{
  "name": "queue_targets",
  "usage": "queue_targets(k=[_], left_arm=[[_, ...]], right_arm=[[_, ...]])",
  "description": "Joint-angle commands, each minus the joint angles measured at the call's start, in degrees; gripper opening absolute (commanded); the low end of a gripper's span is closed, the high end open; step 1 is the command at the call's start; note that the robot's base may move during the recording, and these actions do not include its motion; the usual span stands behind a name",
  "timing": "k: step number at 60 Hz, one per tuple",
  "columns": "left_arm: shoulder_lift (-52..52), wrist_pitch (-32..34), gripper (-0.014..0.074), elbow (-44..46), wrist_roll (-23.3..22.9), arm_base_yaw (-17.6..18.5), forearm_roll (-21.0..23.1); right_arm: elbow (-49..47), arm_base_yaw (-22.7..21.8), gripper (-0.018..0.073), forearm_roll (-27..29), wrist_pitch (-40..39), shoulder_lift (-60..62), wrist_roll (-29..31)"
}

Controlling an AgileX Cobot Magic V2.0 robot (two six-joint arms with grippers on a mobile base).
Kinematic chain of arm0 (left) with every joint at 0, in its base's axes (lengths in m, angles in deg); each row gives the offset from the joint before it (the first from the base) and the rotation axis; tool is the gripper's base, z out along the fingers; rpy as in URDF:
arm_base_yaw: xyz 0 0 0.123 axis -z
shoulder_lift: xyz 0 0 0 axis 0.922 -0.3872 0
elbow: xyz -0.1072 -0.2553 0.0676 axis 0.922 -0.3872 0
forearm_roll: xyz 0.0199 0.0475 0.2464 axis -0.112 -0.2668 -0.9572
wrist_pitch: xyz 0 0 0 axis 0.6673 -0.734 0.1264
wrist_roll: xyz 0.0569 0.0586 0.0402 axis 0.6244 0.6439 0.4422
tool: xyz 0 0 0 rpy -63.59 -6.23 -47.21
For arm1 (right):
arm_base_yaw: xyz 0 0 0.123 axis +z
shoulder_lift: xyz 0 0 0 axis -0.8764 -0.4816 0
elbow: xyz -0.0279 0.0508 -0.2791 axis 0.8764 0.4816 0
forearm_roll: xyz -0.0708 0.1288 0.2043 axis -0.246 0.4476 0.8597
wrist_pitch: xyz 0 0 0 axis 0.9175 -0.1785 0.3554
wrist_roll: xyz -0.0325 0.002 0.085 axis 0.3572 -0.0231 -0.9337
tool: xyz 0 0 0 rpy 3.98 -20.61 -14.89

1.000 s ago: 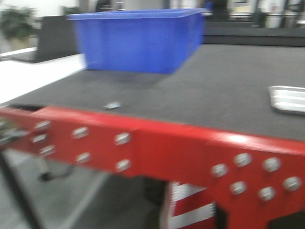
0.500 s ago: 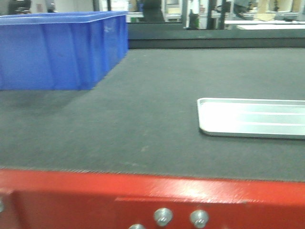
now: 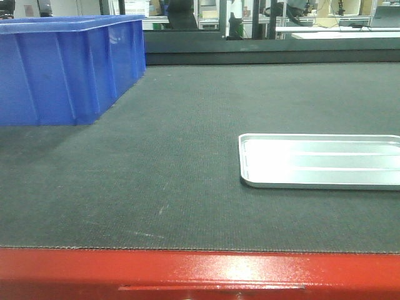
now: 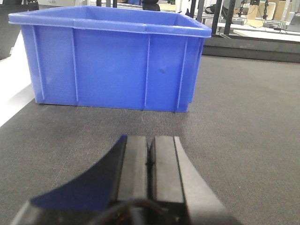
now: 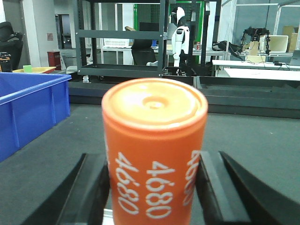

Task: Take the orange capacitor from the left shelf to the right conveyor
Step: 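Move the right gripper with the capacitor over the silver tray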

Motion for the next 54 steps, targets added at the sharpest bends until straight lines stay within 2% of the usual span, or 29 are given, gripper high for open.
queue_targets(k=[1, 41, 54], left_arm=[[1.13, 4.72, -0.0105, 0.24, 0.03, -0.01, 0.00], [1.13, 4.72, -0.0105, 0.24, 0.03, -0.01, 0.00], [1.13, 4.72, -0.0105, 0.24, 0.03, -0.01, 0.00]], right_arm=[[-1.49, -0.29, 0.0171, -0.47, -5.14, -0.69, 0.11], [-1.49, -0.29, 0.0171, -0.35, -4.78, -0.94, 0.11], [-4.42, -0.29, 0.0171, 0.50, -7.09, -10.14, 0.11]])
